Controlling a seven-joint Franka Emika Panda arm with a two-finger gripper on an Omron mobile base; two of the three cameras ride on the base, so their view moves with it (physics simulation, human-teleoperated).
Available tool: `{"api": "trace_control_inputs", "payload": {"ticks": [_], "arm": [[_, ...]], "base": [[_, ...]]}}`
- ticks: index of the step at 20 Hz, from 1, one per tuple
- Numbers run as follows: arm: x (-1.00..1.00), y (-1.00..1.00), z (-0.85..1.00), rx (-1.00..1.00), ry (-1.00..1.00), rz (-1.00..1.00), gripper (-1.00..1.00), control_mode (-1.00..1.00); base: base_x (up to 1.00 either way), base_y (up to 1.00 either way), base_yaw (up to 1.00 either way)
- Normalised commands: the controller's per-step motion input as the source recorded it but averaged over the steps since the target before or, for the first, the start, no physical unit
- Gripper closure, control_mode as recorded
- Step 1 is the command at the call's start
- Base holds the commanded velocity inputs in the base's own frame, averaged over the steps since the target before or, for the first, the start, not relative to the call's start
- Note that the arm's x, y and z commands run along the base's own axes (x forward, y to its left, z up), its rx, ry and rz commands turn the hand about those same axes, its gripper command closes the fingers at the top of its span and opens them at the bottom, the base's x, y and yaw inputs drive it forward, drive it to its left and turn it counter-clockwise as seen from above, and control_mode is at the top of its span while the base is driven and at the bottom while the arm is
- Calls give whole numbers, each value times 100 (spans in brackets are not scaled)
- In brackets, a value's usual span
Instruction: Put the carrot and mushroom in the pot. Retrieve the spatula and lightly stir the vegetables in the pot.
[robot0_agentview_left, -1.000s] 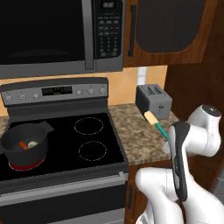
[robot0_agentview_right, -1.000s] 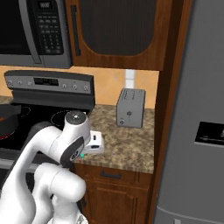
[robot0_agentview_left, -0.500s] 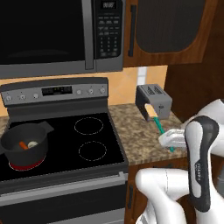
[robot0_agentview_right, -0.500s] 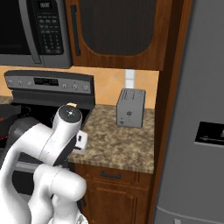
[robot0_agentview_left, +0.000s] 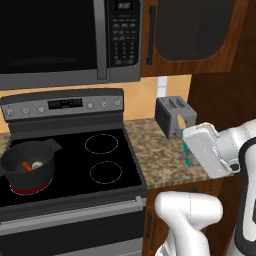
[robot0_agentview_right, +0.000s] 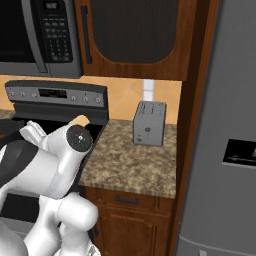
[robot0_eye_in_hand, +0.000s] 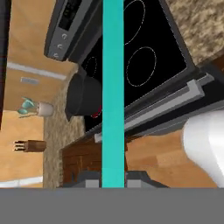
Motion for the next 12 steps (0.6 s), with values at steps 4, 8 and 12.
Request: {"api": "trace_control_inputs", "payload": {"ticks": [4, 8, 12], "arm": [[-25, 65, 14, 45, 23, -35, 100, -100], [-17, 33, 9, 55, 36, -34, 100, -100], [-3, 29, 0, 53, 52, -35, 100, -100]], "base": [[0, 0, 0], [0, 0, 0], [0, 0, 0]]}}
